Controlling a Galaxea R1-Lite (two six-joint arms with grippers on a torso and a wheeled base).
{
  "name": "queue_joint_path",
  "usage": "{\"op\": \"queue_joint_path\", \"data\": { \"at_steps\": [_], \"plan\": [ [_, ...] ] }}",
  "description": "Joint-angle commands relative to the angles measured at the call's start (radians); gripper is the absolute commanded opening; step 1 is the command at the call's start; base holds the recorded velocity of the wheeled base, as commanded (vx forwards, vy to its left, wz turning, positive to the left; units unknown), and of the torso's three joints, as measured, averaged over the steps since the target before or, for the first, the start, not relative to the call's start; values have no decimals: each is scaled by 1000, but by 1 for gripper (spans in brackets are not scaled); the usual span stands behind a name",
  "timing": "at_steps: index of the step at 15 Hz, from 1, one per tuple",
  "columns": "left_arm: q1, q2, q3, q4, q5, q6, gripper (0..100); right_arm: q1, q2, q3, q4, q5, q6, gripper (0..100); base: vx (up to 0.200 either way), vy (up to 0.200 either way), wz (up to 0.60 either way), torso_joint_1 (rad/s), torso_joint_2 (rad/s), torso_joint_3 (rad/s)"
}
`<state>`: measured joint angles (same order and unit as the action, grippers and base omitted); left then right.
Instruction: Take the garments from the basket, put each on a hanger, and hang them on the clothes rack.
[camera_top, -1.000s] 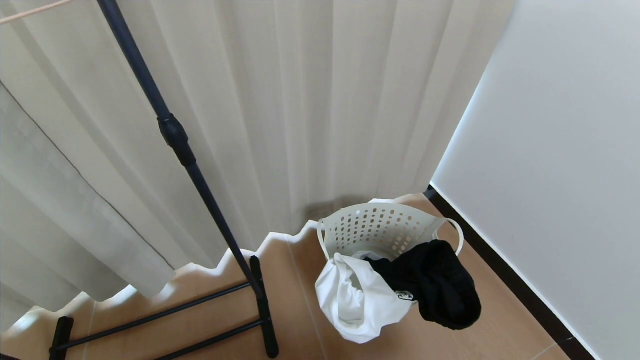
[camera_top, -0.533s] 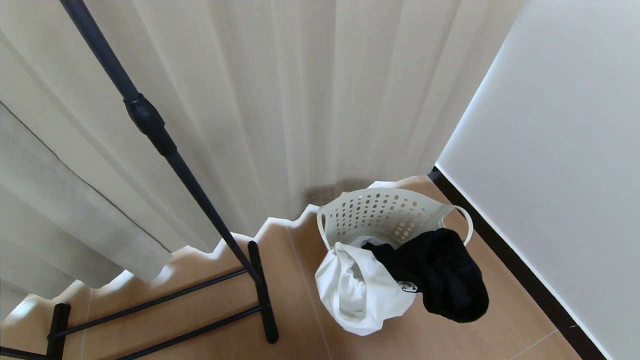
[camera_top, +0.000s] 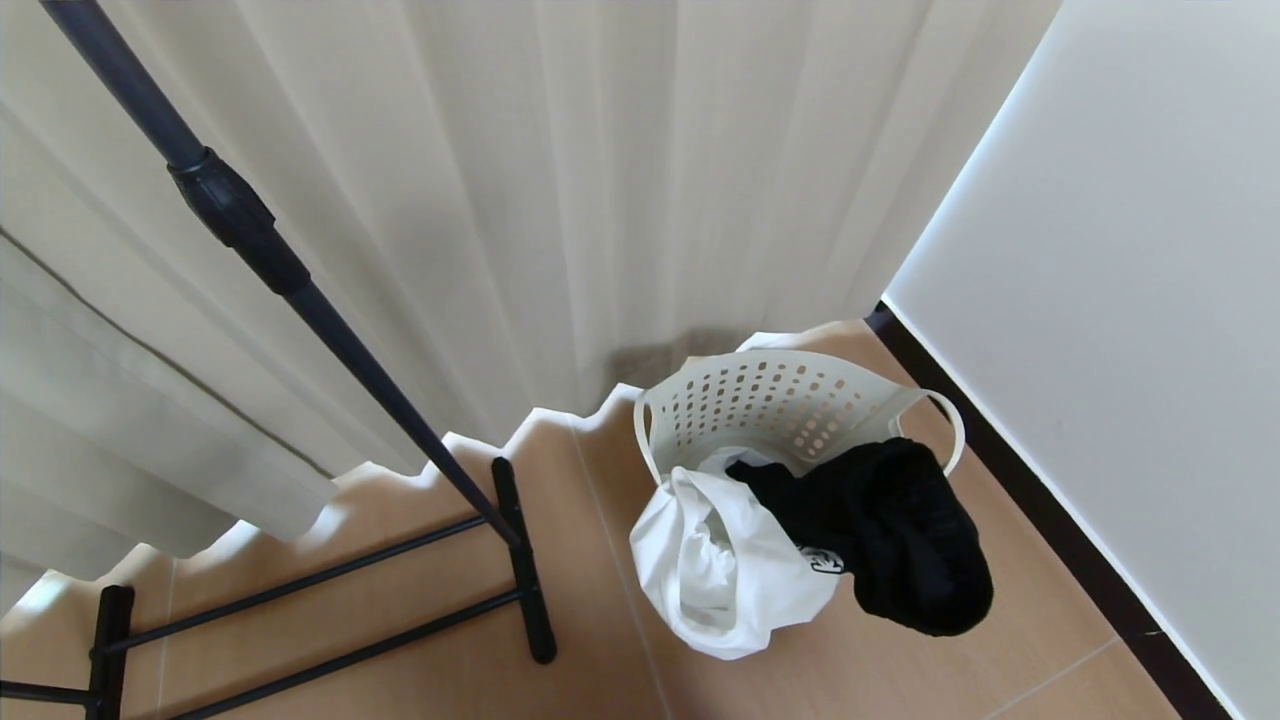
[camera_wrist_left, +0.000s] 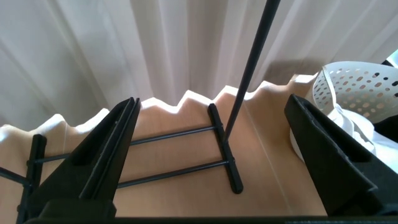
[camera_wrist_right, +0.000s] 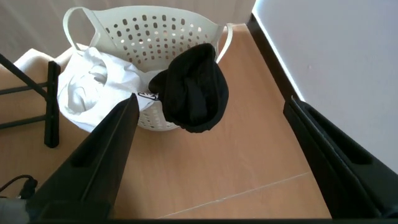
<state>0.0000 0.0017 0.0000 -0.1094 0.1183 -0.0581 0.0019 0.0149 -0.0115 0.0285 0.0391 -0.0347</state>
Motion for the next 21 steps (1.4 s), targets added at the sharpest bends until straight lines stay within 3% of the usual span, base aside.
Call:
{"op": "queue_joint_path", "data": {
  "at_steps": [1,3,4,6,7,8,9,10,11,14,15,18,21],
  "plan": [
    [0,0,0,-1,0,0,100,20,134,-1,1,-4,2,100,0,0,0,0,0,0],
    [0,0,0,0,-5,6,100,40,369,-1,-18,16,1,100,0,0,0,1,1,-55],
    [0,0,0,-1,-5,11,100,87,528,-28,-82,41,1,100,0,0,0,7,2,-85],
    [0,0,0,-1,-5,11,100,113,843,-166,-214,38,-25,100,0,0,0,2,5,-98],
    [0,0,0,-1,-5,11,100,110,985,-268,-217,36,-88,100,0,0,0,2,2,-90],
    [0,0,0,-1,-5,11,100,105,1166,-398,-222,30,-208,100,0,0,0,12,-7,-56],
    [0,-2,0,-1,-5,9,100,105,1186,-415,-222,28,-226,100,0,0,0,0,0,0],
    [0,0,0,-1,-5,9,100,110,1363,-561,-225,21,-421,100,0,0,0,0,0,0],
    [0,-2,0,-1,-5,9,100,116,1429,-610,-226,11,-487,100,0,0,0,0,0,0],
    [0,0,0,-1,-5,9,100,116,1625,-768,-225,-48,-890,100,0,0,0,0,0,0],
    [0,-2,0,-1,-5,7,100,116,1691,-821,-225,-74,-975,100,0,0,0,0,0,0],
    [0,0,0,-1,-5,6,100,104,1840,-941,-231,-168,-1056,100,0,0,0,0,0,0],
    [0,-2,0,-1,-5,9,100,102,1947,-1067,-233,-216,-1056,100,0,0,0,0,0,0]
  ]
}}
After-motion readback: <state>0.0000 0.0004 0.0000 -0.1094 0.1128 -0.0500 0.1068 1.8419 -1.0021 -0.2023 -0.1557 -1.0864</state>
